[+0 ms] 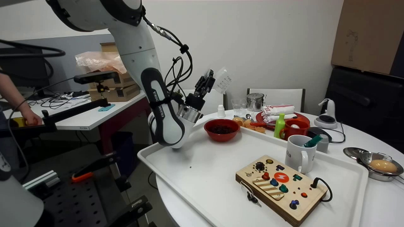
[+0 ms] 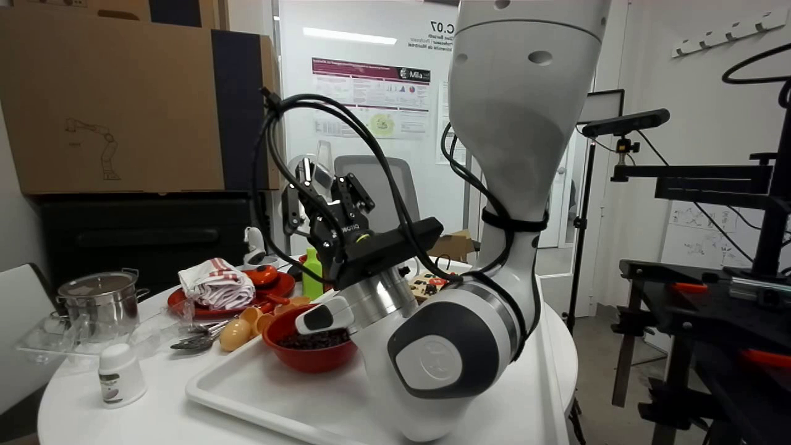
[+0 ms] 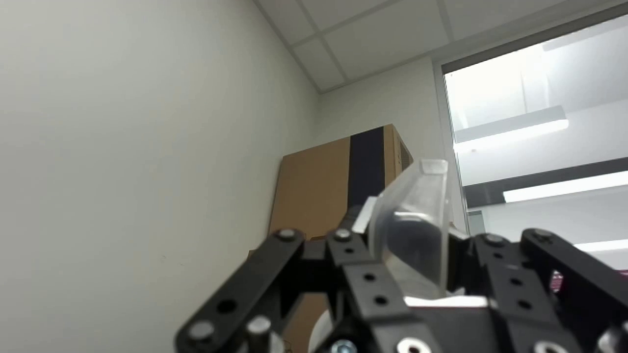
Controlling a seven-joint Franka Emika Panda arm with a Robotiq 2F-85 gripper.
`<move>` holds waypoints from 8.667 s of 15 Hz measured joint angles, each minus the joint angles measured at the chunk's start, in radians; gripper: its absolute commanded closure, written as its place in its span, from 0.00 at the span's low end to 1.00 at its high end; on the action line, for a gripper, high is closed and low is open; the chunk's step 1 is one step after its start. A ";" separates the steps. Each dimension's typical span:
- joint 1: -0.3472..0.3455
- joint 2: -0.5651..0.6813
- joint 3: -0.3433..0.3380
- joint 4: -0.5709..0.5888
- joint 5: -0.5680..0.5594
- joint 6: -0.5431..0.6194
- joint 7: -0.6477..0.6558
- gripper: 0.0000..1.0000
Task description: Pour the contents in the clear jug into the red bowl on the table.
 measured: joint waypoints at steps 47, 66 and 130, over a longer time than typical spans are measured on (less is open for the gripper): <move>-0.514 -0.453 0.294 -0.403 -0.104 0.861 1.192 0.91; -0.527 -0.580 0.259 -0.237 -0.144 1.740 1.490 0.90; -0.557 -0.371 0.199 -0.031 0.724 1.378 1.415 0.00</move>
